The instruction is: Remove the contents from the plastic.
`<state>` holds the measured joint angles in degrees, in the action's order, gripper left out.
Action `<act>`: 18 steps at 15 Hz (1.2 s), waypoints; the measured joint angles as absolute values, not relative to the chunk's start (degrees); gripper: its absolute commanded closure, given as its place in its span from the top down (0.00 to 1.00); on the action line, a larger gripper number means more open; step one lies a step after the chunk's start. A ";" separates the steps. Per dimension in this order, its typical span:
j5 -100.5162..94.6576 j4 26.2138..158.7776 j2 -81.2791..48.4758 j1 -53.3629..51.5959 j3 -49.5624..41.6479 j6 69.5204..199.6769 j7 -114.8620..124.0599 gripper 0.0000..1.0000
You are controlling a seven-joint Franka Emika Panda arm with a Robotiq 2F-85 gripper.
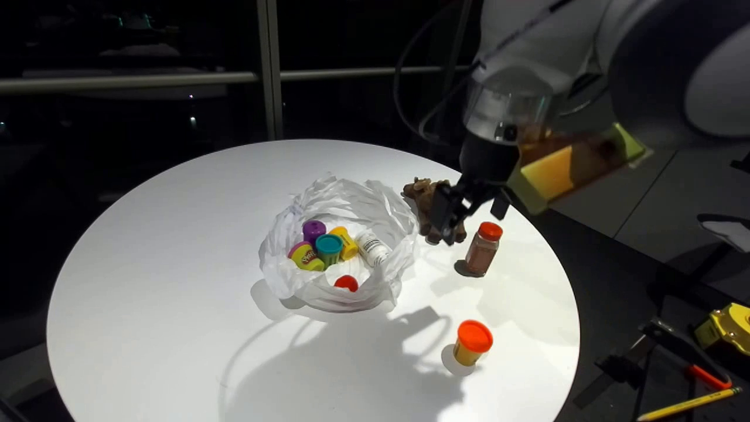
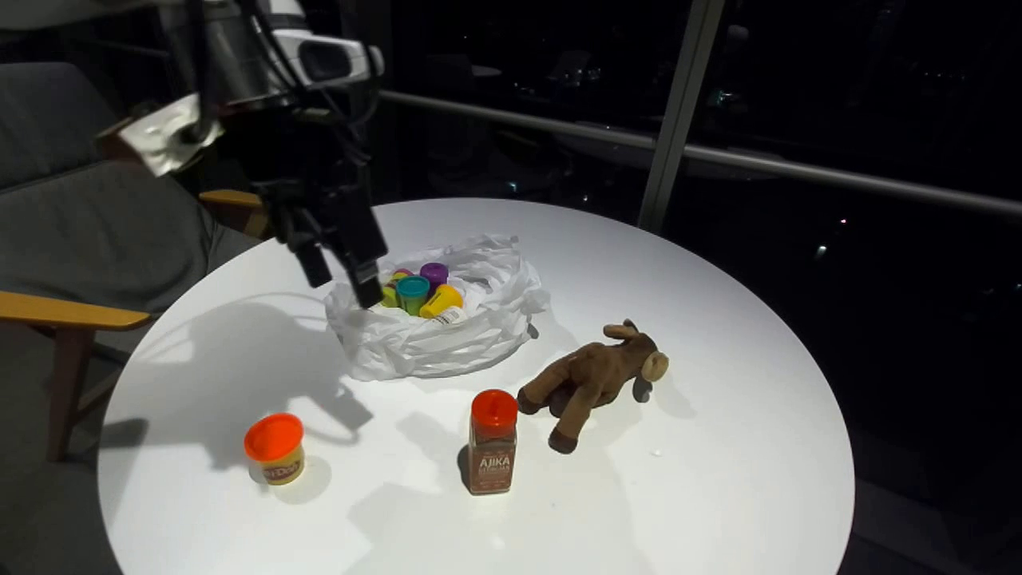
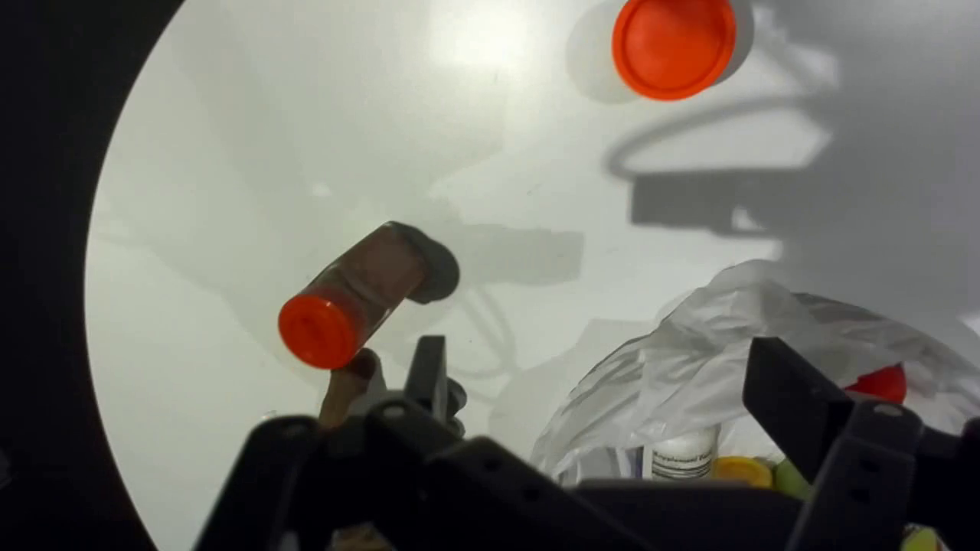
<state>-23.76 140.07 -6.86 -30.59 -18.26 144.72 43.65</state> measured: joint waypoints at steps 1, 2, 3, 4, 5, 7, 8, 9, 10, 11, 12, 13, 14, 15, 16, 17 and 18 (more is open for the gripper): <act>-22.85 137.76 -6.25 -26.49 -15.87 142.27 39.42 1.00; -21.37 135.25 -5.94 -22.67 -13.37 140.32 34.95 1.00; -19.58 132.88 -5.93 -19.69 -11.33 139.05 30.71 1.00; -17.44 130.38 -6.04 -17.07 -9.49 137.96 26.32 1.00; -15.03 127.74 -6.35 -14.93 -7.91 137.01 22.04 1.00; -9.07 121.68 -7.74 -11.54 -5.08 134.69 13.40 1.00; -6.01 118.29 -8.88 -10.18 -3.79 133.29 9.41 1.00; -3.71 115.29 -10.15 -9.14 -2.71 131.99 6.42 1.00; -2.01 112.69 -11.54 -8.33 -1.63 130.75 4.09 1.00; -0.82 110.64 -12.93 -7.83 -0.64 129.51 2.60 1.00; 0.30 108.84 -14.35 -7.51 0.31 127.47 1.58 1.00; 1.09 107.38 -15.62 -7.38 1.02 125.84 0.93 1.00; 1.39 106.41 -16.57 -7.37 1.44 125.11 0.72 1.00; 1.42 105.82 -17.21 -7.37 1.67 124.95 0.63 1.00; 1.43 105.49 -17.54 -7.36 1.77 124.84 0.59 1.00; 1.43 105.34 -17.65 -7.26 1.76 124.75 0.50 1.00; 1.43 105.30 -17.65 -7.12 1.76 124.66 0.41 1.00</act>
<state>1.43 105.30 -17.65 -7.12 1.76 124.66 0.41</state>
